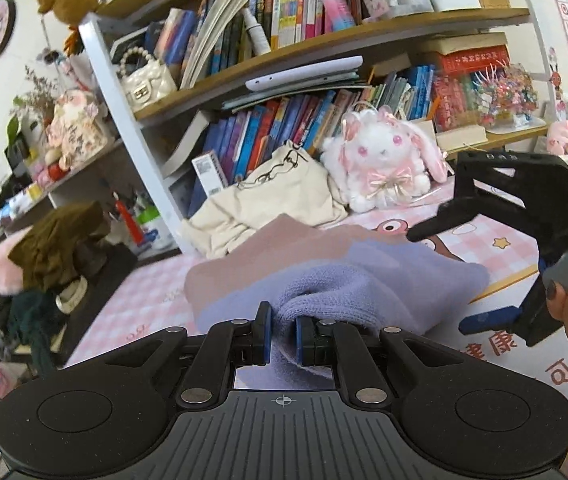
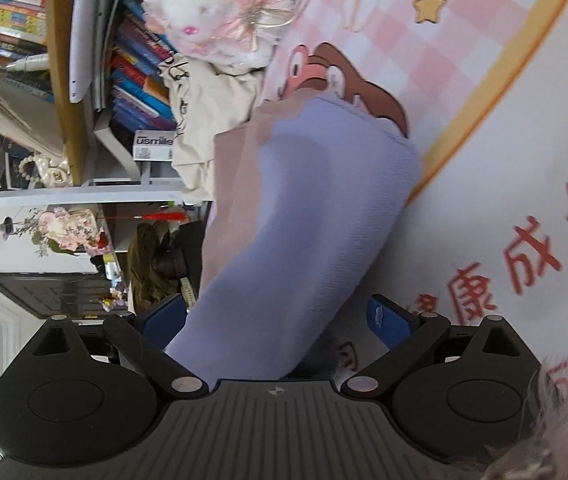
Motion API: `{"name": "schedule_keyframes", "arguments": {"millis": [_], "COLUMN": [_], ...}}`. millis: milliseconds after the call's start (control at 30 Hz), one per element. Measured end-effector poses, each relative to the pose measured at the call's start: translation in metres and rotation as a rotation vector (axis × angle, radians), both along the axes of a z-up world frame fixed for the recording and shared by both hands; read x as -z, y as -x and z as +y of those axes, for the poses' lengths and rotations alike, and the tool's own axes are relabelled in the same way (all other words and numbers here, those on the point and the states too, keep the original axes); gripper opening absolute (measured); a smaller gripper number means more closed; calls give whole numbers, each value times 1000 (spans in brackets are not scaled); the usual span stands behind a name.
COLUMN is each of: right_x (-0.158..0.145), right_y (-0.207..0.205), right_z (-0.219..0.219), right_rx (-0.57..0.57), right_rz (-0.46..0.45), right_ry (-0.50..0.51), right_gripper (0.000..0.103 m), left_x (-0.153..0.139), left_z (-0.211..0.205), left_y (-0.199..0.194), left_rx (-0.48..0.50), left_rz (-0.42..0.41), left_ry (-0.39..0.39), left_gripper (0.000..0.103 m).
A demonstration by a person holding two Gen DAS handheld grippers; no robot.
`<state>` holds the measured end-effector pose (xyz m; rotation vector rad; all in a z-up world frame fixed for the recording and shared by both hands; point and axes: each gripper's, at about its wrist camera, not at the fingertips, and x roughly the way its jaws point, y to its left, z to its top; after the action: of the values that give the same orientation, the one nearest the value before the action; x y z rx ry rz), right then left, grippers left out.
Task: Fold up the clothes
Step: 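Grasp the lavender sweater edge with the left gripper while the right gripper grasps the mauve part, then lift the sweater with both grippers and shake it open, then lay it flat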
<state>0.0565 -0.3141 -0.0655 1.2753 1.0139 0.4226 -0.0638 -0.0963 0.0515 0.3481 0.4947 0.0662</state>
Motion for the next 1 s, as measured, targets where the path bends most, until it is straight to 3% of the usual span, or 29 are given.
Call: {"name": "schedule_keyframes", "arguments": {"millis": [600,700,733,767,800,900,1000], "right_x": [3,8,9,10,9,-12,-66], "right_y": [2,-7,-10,-13,-16,-21,-34], "right_z": [-2,5,6,7,6,-5,-24], "right_rx": [20,21,26,30,29,44,92], "right_rz": [22,44,52,58,55,-57,-248], "right_ry": [25,37,48,58,72,74,21], "right_gripper": [87,74,56,30,17,13,12], "left_x": [-11,-11,-11,-12,-12,-22,-43], "left_z": [0,0,0,1,2,1,0], "left_y": [9,11,12,13,15,20,25], "left_rx": [-10,-6,-4,-2,-1,32,85], "left_rz": [-44,-42,-41,-41,-42,-69,-145], "left_ry": [35,29,27,25,22,21,41], "left_gripper": [11,11,11,11,11,11,10]}}
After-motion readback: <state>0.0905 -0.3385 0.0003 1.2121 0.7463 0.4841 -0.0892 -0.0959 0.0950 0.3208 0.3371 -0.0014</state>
